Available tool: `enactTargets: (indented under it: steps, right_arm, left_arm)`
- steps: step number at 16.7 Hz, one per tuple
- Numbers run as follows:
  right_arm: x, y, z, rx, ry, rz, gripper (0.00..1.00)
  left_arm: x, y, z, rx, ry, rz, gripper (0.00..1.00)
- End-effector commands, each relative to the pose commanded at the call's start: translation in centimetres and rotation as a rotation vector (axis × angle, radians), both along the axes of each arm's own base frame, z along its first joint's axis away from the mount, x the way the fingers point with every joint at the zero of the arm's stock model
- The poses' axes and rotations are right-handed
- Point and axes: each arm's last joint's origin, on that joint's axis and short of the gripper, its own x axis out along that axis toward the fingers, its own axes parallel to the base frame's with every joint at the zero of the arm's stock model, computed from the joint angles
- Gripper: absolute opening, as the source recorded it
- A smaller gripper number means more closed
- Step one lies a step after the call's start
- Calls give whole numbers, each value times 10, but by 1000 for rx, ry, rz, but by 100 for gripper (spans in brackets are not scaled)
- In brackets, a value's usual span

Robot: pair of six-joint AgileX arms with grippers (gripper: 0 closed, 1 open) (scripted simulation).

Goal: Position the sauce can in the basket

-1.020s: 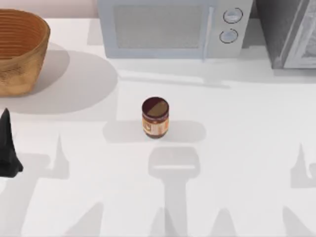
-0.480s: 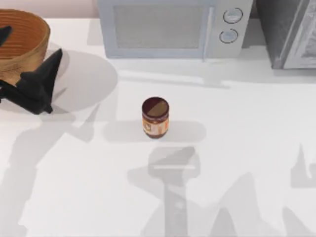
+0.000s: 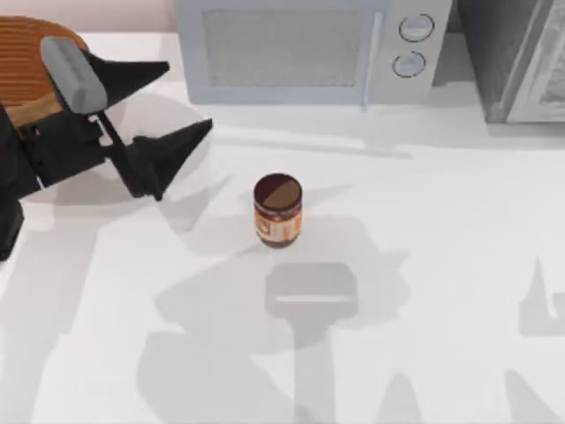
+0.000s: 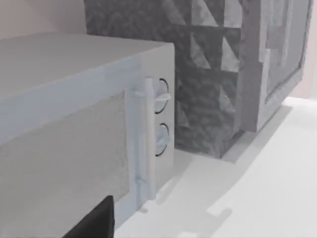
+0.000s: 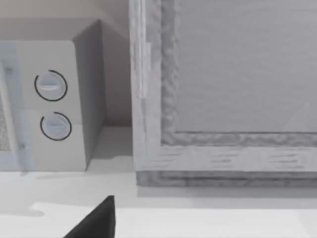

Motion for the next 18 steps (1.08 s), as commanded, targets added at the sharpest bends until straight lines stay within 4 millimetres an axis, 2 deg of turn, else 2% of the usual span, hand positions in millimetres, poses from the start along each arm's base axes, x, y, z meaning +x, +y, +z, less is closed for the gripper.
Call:
enactTargets:
  steps: [2, 5, 7, 9, 11, 16, 18]
  right_arm:
    - [0, 0, 0, 0, 0, 0, 100]
    - [0, 0, 0, 0, 0, 0, 100]
    - [0, 0, 0, 0, 0, 0, 100]
    - [0, 0, 0, 0, 0, 0, 100]
    - [0, 0, 0, 0, 0, 0, 100]
    - [0, 0, 0, 0, 0, 0, 100]
    - [0, 0, 0, 0, 0, 0, 100]
  left_arm:
    - [16, -8, -37, 4, 8, -110, 100]
    - [28, -18, -91, 8, 19, -254, 100]
    - [29, -22, -119, 10, 22, -326, 100]
    - [28, -25, -138, 11, 22, -376, 100]
    - [27, -26, -147, 11, 21, -399, 100]
    - [27, -24, -148, 11, 26, -392, 100]
    - [28, -30, -147, 12, 23, -396, 100]
